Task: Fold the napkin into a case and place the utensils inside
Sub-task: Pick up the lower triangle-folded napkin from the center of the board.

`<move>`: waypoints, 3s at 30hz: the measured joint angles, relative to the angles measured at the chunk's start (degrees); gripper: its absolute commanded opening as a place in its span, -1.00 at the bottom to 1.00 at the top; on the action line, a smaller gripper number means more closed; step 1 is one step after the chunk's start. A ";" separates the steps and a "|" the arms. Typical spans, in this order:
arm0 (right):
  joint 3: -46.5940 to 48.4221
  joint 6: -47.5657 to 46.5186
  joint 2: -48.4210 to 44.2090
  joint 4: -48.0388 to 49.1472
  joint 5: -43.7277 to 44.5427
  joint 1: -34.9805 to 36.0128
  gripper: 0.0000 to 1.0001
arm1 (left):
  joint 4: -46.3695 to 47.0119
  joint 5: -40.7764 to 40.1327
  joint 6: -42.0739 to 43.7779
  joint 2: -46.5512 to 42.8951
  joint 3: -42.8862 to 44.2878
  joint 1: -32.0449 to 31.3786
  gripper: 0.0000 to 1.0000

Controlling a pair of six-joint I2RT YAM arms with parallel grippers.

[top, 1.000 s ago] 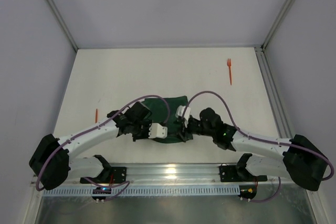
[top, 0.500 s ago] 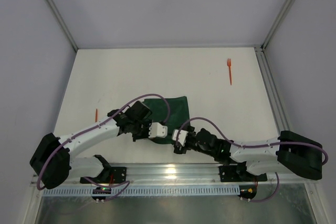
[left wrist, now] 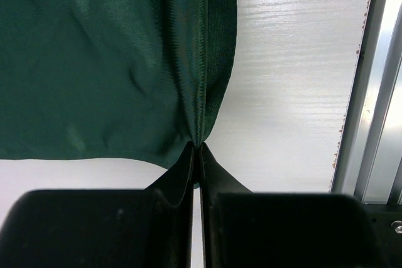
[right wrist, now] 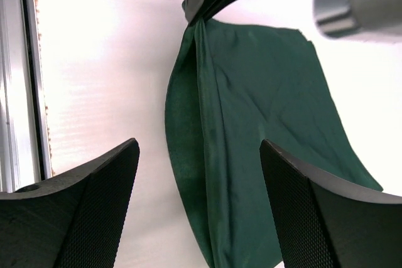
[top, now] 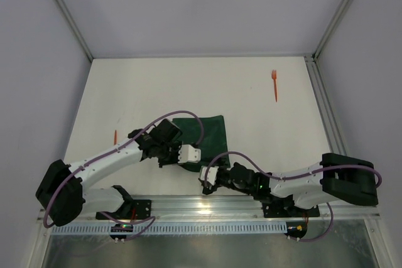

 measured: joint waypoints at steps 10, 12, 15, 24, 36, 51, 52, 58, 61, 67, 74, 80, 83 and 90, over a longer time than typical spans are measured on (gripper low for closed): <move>0.00 0.15 1.22 4.35 3.78 3.23 0.64 | -1.46 -0.42 -0.96 -0.02 0.81 0.00 -1.00; 0.00 0.31 1.49 4.26 5.68 5.22 0.64 | -1.68 -0.42 -1.36 -0.09 0.87 0.00 -1.00; 0.37 0.68 1.18 3.08 7.96 8.15 0.64 | -2.08 -0.39 -1.53 -0.61 0.87 0.00 -1.00; 4.44 1.70 -0.81 -0.02 13.99 12.55 0.64 | -3.28 -1.97 -1.62 -1.68 -0.28 -4.04 -1.00; -3.58 2.71 -6.36 0.02 17.46 12.74 0.65 | -2.93 -1.86 -5.90 1.51 0.22 -2.91 -1.00; 2.01 -5.01 22.32 19.12 18.27 12.79 0.76 | -2.86 -1.01 -9.09 1.40 0.87 -1.51 -1.00; 2.51 -5.14 23.26 19.93 18.45 12.79 0.76 | -2.86 -0.85 -9.07 1.31 0.87 -1.51 -1.00; 4.07 -5.07 26.43 22.58 18.95 12.79 0.76 | -2.89 0.37 -9.05 1.18 0.92 -1.16 -1.00; 5.79 -4.50 28.63 23.78 19.10 12.79 0.76 | -2.91 1.31 -9.05 1.18 1.11 -1.07 -1.00; 10.71 -2.71 34.03 25.94 20.63 12.24 0.72 | -3.30 2.34 -8.81 1.18 1.66 -0.33 -1.00; 10.27 1.07 34.32 25.14 20.11 7.98 0.05 | -3.85 3.41 -8.48 1.20 1.66 0.98 -1.00; 10.12 3.78 35.95 26.56 20.04 7.45 -0.28 | -4.24 5.25 -8.13 1.66 1.66 1.95 -1.00; 9.33 4.79 36.06 27.36 20.00 7.34 -0.41 | -4.24 5.68 -7.41 1.70 1.66 2.69 -1.00; 8.92 6.10 34.95 25.00 19.54 7.10 -0.89 | -4.20 6.16 -6.97 1.81 1.66 3.43 -1.00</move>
